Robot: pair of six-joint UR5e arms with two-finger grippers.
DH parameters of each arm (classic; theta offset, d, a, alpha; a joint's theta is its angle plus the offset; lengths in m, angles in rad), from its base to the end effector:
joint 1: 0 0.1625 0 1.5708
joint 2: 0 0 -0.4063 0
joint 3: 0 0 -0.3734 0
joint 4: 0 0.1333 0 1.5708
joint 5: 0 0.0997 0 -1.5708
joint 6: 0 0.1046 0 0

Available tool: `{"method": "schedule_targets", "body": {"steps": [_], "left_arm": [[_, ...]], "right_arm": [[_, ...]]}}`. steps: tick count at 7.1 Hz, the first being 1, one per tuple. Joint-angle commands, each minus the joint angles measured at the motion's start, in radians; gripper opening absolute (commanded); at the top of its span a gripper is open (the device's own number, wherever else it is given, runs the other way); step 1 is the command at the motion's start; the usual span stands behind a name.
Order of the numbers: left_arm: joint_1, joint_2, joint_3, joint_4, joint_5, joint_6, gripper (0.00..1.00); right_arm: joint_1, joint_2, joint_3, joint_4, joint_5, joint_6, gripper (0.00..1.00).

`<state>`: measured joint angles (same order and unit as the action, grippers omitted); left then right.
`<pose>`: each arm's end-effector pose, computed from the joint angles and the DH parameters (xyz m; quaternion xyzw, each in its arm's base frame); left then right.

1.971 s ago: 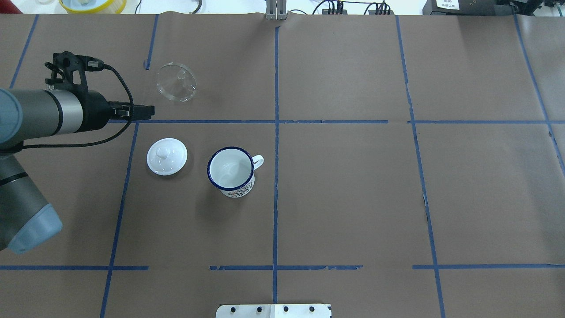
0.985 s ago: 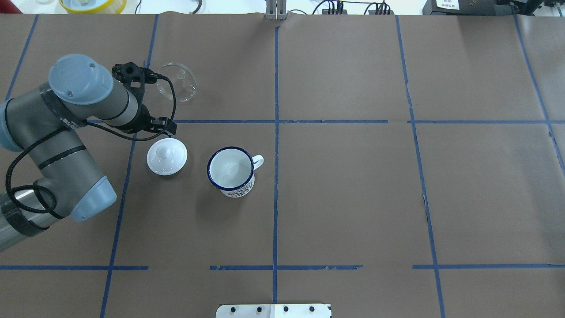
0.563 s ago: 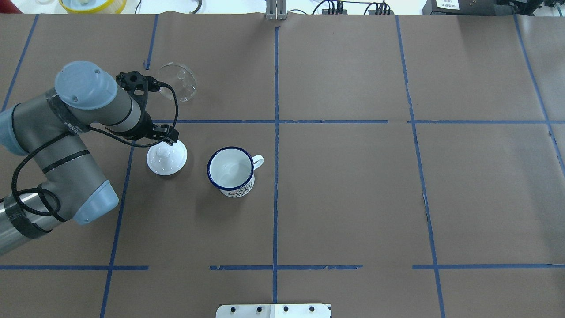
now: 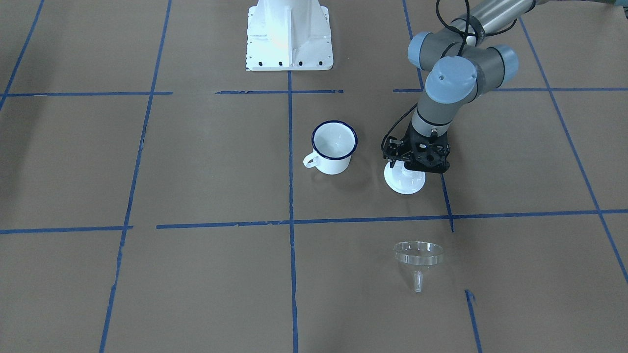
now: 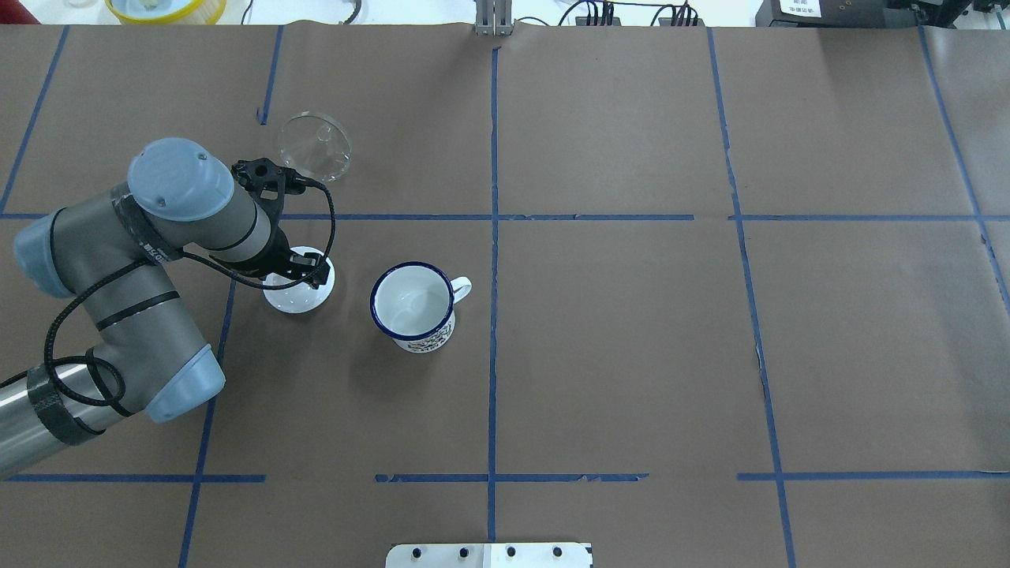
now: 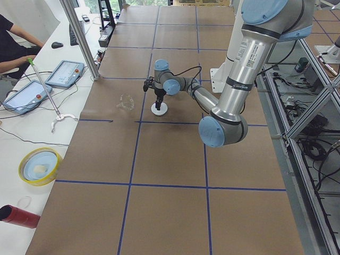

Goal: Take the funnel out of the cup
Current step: 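Lower the left gripper onto the white lid and grasp its knob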

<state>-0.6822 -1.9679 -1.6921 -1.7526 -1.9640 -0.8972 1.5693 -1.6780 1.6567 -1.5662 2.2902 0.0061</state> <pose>0.4224 -0.4633 0.3618 0.0681 0.3771 0.0630 0.9215 0.0637 -0.4283 0.6548 -0.0092 -0.3519 0.0051 0.9360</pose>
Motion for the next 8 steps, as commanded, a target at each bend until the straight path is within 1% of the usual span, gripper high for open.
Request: {"method": "schedule_targets", "body": {"steps": [1,2,5,8], "left_arm": [[0.001,0.001,-0.001,0.004,-0.009,0.007,0.39],[0.001,0.001,-0.006,0.004,-0.007,0.009,0.37],[0.001,0.001,-0.012,0.005,-0.007,0.011,0.39],[-0.002,0.000,-0.014,0.005,-0.007,0.011,0.47]], "right_arm": [[0.000,0.000,0.000,0.000,0.000,0.000,1.00],[0.000,0.000,0.000,0.000,0.000,0.000,1.00],[0.000,0.001,0.000,0.000,0.000,0.000,1.00],[0.000,0.001,0.000,0.000,0.000,0.000,1.00]]}}
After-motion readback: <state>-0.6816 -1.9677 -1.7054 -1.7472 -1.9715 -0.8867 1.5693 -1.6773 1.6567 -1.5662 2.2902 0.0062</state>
